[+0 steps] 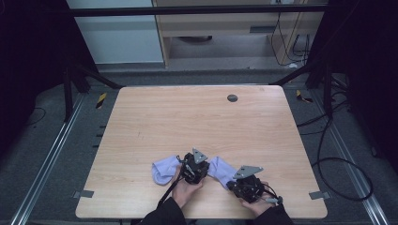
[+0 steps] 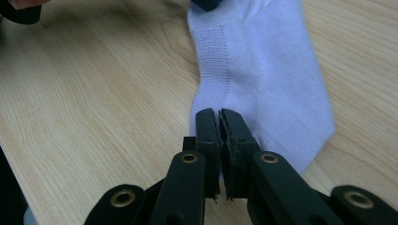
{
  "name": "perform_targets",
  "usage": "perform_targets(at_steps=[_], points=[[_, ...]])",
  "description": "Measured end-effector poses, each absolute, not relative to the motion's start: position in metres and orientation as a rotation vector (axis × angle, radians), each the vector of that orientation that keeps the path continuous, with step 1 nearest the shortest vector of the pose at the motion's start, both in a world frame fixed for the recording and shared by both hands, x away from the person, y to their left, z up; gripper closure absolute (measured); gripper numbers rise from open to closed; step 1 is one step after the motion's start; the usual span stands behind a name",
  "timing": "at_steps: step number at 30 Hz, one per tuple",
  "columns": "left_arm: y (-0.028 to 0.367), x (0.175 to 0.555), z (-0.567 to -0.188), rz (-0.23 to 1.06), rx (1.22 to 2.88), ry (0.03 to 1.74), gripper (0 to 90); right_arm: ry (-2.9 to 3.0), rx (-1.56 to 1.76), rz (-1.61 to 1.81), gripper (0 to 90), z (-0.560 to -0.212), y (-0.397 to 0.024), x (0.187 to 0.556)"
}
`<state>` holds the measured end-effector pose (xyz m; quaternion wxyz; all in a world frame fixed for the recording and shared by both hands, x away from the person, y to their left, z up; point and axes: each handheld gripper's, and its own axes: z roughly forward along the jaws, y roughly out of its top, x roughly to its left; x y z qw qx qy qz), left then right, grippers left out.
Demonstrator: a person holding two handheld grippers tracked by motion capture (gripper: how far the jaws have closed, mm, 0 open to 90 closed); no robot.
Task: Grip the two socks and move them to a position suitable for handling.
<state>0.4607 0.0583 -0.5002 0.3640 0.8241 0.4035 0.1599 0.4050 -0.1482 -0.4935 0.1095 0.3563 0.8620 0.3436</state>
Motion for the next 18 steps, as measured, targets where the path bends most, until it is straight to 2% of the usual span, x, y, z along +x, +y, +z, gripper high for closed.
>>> perform_targets(at_steps=[11, 18], points=[[0.061, 0.462, -0.500, 0.373, 2.109, 1.019, 88.8, 2.317, 1.121, 1.233, 87.4, -0.470, -0.167, 0.407], [0.062, 0.462, -0.499, 0.362, 2.113, 1.002, 89.0, 2.196, 1.205, 1.239, 87.3, -0.465, -0.177, 0.415]])
